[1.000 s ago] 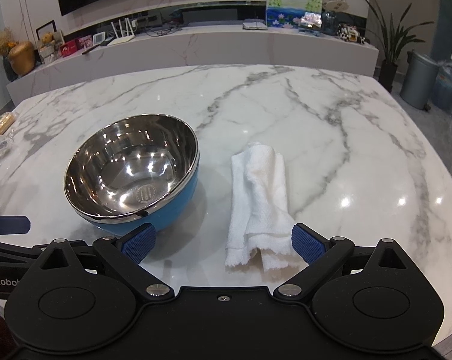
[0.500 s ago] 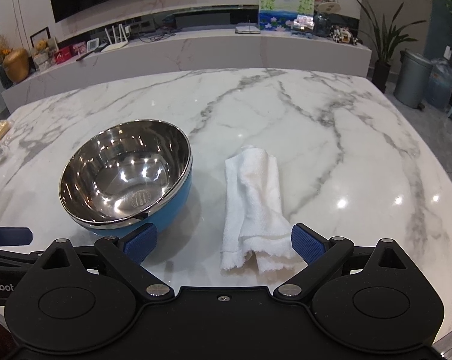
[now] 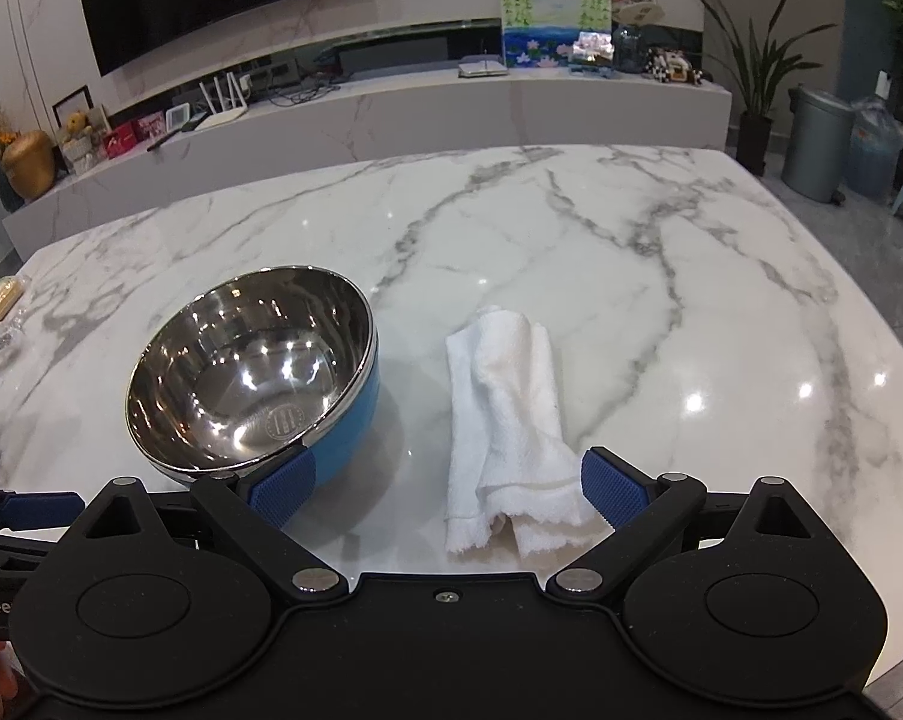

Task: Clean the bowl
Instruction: 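Move the right tool toward the white cloth beside the bowl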

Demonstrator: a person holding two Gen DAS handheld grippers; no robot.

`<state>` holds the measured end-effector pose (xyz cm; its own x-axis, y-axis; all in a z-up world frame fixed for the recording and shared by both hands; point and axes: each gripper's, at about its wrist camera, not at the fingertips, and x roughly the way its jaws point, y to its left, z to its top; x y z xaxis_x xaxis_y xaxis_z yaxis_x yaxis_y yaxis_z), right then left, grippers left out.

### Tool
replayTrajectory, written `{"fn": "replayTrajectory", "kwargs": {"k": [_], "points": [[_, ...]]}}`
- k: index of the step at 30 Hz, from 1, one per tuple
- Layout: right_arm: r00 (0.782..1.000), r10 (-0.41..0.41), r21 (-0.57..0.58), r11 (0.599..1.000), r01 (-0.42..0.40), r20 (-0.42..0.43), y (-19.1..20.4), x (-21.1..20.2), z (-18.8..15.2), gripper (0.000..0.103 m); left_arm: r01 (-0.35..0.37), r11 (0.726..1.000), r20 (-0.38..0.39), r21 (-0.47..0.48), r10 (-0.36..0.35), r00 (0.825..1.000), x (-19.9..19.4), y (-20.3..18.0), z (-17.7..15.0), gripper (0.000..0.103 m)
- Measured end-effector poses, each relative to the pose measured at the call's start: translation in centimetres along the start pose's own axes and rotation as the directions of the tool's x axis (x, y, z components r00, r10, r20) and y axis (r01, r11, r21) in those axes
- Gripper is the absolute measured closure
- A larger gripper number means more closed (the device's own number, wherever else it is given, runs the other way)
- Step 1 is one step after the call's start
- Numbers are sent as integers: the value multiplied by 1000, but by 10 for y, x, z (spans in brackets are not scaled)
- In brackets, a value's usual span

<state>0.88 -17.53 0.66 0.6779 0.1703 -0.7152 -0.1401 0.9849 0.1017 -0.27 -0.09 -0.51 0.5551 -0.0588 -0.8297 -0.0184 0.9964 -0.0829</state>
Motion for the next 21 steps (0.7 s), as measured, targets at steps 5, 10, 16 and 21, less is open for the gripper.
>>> {"fn": "replayTrajectory", "kwargs": {"k": [5, 10, 16, 21], "points": [[1000, -5, -16, 1000, 5, -2, 2, 0, 0, 10, 0, 1000, -6, 9, 0, 1000, -1, 1, 3, 14], [1000, -1, -24, 1000, 1, -6, 3, 1, 0, 10, -7, 999, 4, -31, 7, 1000, -2, 5, 3, 14], [1000, -6, -12, 1000, 6, -6, 2, 1, 0, 11, 2, 1000, 0, -30, -2, 1000, -2, 7, 3, 14], [1000, -11, -19, 1000, 11, -4, 3, 1, -1, 11, -8, 1000, 8, -25, 8, 1000, -3, 8, 4, 14]]}}
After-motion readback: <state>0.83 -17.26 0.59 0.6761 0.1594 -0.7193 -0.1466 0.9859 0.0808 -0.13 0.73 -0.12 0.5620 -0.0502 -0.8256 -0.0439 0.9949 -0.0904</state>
